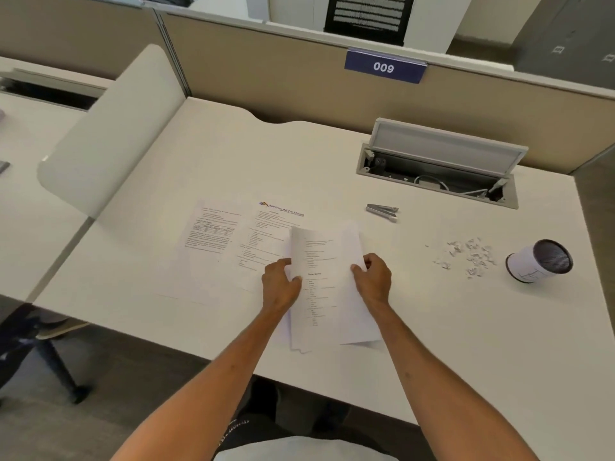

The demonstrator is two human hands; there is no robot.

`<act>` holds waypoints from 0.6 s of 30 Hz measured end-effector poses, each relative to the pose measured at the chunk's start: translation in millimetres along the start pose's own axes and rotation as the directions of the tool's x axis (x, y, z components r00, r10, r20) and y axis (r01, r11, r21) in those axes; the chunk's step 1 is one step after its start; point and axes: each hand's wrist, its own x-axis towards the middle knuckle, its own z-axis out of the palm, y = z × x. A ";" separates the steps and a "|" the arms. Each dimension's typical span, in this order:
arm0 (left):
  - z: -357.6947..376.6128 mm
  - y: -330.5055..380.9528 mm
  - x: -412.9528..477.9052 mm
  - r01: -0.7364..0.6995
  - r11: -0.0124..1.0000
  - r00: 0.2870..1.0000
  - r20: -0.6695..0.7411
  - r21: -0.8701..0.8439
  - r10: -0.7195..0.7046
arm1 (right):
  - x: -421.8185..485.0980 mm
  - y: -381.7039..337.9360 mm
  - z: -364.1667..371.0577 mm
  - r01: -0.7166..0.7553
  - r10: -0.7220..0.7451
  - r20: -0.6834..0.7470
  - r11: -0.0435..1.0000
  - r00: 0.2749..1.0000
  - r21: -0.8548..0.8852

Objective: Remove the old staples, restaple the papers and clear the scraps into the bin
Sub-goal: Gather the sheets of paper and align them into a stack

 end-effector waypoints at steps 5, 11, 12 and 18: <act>2.9 5.5 -2.4 -0.015 0.999 0.999 0.052 0.044 0.012 | -14.3 0.2 12.1 0.053 -0.082 -0.050 0.905 0.995 -0.422; 14.4 -7.8 8.8 0.066 0.996 0.998 -0.021 -0.057 -0.067 | -23.4 -10.0 22.9 -0.017 -0.013 -0.076 0.921 0.997 -0.390; 14.5 -9.1 11.8 0.076 0.994 0.996 -0.032 -0.079 -0.078 | -23.4 -12.1 23.8 -0.030 0.001 -0.077 0.923 0.997 -0.383; 3.9 0.2 16.7 0.020 0.993 1.000 0.024 -0.116 -0.018 | -21.2 -15.4 27.0 -0.061 0.028 -0.089 0.916 0.996 -0.396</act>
